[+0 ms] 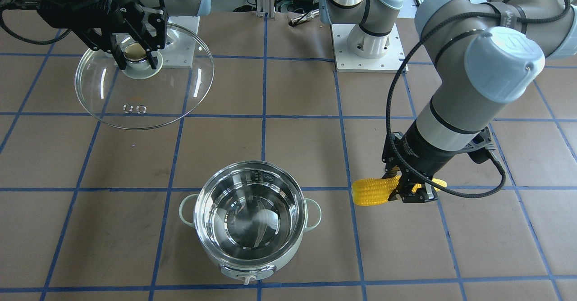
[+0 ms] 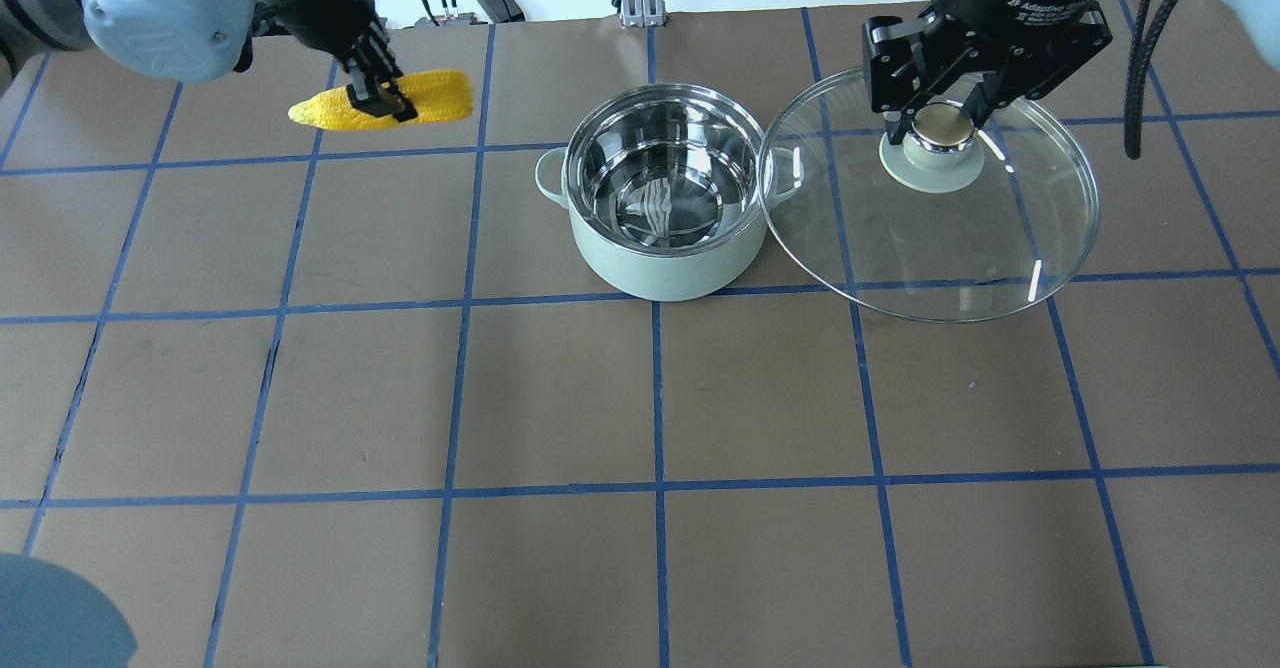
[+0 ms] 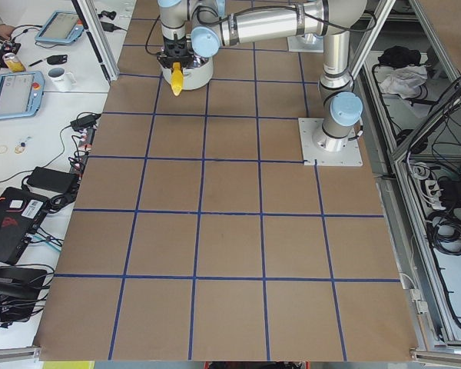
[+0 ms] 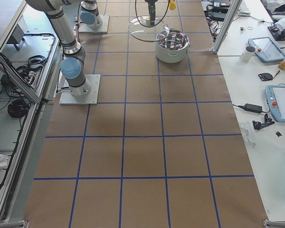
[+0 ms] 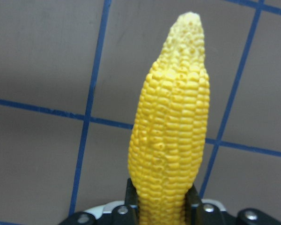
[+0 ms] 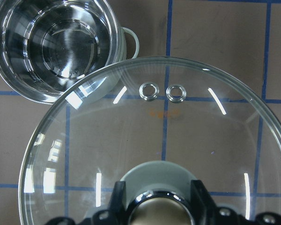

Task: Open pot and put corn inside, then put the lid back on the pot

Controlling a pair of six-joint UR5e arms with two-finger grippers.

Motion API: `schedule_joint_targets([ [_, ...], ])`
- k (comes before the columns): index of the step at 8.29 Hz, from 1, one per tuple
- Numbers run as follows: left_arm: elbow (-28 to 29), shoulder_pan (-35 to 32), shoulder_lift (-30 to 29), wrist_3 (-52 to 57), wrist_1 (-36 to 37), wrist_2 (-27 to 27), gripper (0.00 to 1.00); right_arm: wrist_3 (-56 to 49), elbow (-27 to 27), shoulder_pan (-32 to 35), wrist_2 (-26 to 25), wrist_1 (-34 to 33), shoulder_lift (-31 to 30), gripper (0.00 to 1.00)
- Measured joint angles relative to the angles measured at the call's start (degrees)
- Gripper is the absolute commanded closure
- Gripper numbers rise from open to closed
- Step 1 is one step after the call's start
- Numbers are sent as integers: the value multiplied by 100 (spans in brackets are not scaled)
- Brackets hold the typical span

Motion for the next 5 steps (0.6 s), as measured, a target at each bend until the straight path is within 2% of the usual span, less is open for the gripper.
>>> schedule_joint_targets([
  [2,603,-592,-194,-760,24,-175,100,-4,0,0,7,14,0,71],
  [5,1021,-1350,-671,-1840,207,-183,100,-16,0,2,-4,57,-3,71],
])
